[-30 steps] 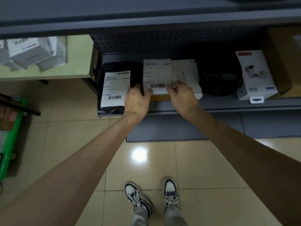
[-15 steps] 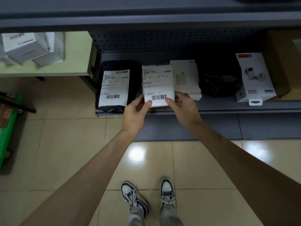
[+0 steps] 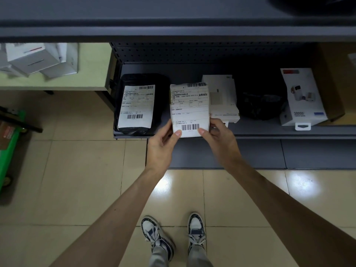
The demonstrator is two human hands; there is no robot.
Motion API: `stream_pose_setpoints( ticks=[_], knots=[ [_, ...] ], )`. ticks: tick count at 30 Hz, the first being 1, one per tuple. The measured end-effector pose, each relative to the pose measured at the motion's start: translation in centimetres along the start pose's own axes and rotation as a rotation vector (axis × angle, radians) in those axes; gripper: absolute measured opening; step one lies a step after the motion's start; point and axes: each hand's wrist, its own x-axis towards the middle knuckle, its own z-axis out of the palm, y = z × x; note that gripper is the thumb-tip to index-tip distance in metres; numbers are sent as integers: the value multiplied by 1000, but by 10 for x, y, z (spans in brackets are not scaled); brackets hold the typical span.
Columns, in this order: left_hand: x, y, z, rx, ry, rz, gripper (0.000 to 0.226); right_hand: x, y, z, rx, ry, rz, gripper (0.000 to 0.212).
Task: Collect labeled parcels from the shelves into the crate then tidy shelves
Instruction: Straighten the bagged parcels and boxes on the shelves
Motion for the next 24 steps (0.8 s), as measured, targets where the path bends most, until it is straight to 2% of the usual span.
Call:
stream_pose_setpoints(
  ticks=[18,24],
  knots=[
    [1,-5,0,5,-4,2,47,-2,3,0,-13,8,-35,31],
    [13,10,10,192,61,-1,35,11,-9,5,-116,25,-45,25]
  ],
)
